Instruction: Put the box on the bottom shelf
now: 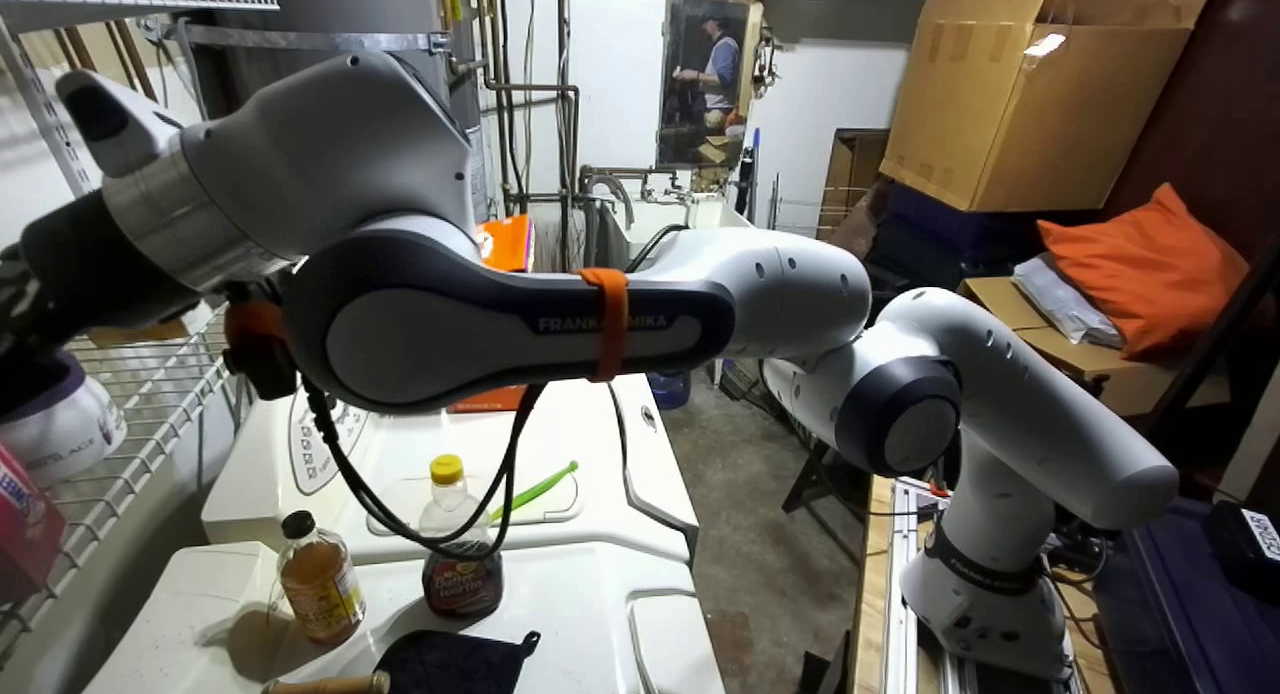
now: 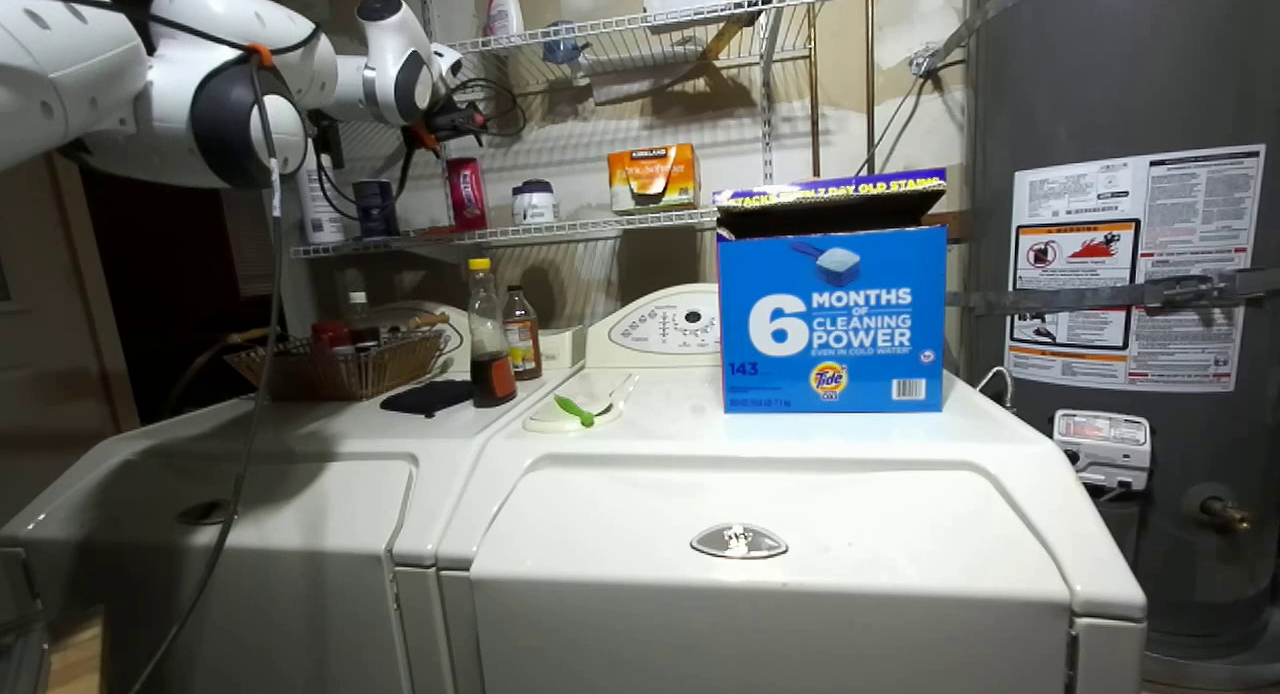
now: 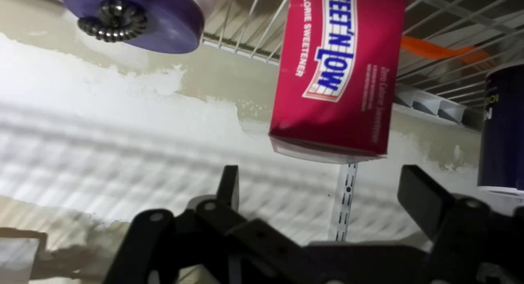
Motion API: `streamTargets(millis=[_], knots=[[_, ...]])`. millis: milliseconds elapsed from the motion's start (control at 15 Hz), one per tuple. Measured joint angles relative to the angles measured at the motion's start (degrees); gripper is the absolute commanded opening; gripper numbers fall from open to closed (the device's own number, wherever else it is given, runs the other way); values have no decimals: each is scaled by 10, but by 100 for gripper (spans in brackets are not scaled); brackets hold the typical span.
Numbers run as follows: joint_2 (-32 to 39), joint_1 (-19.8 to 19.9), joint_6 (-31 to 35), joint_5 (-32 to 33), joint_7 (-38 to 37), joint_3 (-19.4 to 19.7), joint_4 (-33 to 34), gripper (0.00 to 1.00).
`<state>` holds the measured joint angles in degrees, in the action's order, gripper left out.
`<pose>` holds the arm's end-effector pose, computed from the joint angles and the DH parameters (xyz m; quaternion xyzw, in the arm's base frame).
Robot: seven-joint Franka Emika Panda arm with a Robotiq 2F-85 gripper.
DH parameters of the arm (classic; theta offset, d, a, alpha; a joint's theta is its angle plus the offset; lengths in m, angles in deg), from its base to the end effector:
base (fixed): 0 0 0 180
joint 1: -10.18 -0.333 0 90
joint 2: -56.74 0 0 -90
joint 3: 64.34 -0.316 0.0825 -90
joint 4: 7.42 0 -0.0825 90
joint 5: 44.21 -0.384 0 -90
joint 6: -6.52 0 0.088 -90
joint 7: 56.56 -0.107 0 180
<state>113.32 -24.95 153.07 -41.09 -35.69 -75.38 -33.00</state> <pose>0.6382 0.5016 0.6089 -0.7385 -0.4076 -0.5194 0.1370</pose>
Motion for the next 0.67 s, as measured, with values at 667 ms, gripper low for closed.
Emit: streamTargets(millis=[667], knots=[[-102, -78, -353, 74, -203, 118, 0, 100]])
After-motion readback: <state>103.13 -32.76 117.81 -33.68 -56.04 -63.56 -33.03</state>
